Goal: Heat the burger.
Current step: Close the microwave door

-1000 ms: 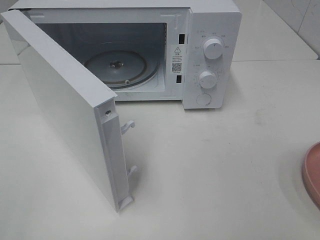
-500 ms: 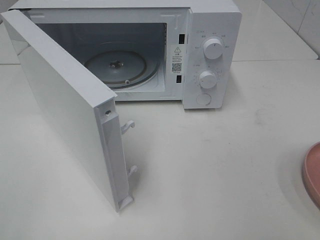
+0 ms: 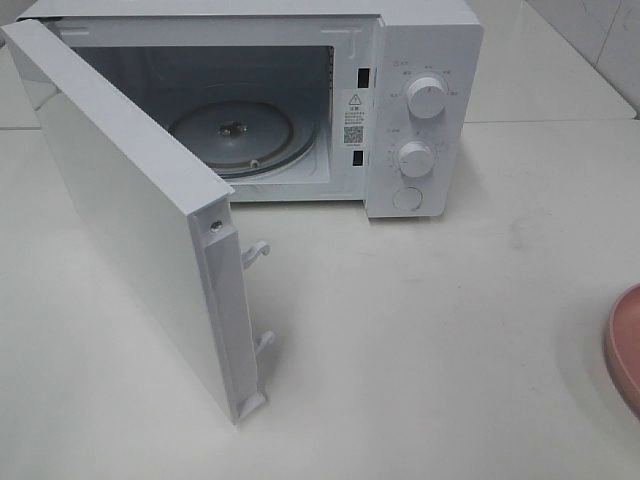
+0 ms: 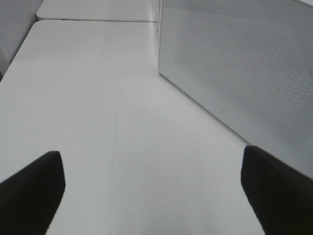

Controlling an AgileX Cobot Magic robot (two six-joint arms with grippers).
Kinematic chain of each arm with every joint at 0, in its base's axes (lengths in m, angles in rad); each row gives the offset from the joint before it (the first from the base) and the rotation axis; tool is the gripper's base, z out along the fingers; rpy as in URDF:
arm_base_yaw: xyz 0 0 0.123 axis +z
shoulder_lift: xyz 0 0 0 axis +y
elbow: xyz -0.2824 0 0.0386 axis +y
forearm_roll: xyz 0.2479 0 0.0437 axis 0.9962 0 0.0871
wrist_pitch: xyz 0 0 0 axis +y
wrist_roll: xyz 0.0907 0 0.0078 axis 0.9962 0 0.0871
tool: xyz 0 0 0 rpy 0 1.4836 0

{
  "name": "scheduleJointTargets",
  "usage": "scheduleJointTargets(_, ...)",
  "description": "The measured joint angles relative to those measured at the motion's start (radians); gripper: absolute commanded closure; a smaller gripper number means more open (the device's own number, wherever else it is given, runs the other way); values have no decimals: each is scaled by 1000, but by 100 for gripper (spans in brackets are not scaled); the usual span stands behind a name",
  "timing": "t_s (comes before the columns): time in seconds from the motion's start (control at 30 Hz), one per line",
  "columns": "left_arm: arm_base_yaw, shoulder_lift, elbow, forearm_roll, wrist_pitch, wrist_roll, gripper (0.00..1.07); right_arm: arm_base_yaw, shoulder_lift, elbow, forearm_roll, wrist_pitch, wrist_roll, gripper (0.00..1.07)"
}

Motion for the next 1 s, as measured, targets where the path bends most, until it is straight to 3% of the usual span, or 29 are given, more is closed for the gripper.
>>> scheduleJointTargets(1.0,0,0,0,0,0,0,17,0,0,0,2,-8,-1,35)
